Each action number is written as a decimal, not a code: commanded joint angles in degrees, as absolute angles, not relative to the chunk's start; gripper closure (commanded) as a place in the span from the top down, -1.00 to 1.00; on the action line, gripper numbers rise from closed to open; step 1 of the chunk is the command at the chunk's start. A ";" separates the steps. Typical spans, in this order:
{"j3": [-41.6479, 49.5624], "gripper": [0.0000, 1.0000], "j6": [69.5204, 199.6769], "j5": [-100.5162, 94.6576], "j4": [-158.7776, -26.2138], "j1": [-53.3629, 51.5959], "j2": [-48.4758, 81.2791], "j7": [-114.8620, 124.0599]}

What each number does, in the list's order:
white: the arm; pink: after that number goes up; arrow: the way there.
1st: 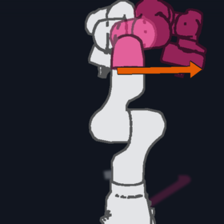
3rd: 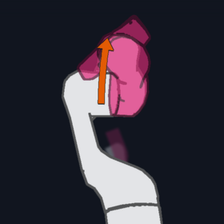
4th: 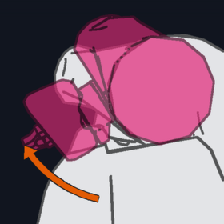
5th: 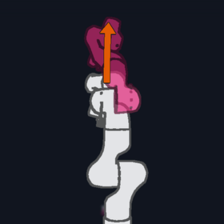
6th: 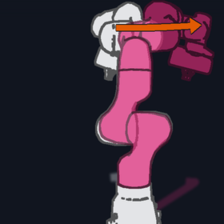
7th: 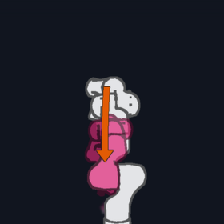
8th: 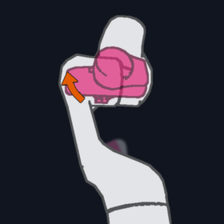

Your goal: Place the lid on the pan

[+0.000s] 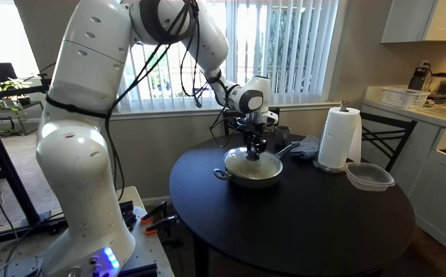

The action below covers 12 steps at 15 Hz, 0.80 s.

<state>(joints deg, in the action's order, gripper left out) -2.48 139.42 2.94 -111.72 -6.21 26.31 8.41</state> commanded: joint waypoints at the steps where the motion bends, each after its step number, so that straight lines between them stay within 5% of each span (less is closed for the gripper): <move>1: -1.24 -0.35 144.35 0.75 -114.85 -7.42 24.59 10.43; 9: 3.45 -0.35 146.34 -9.19 -115.67 -11.70 24.48 17.18; 11: 3.88 0.68 145.80 -10.18 -115.51 -12.14 24.34 18.32; 12: 4.07 0.68 145.53 -10.74 -115.50 -12.34 24.26 18.84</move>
<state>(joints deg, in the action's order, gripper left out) 2.47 144.90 -7.73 -113.42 -11.16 25.99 15.92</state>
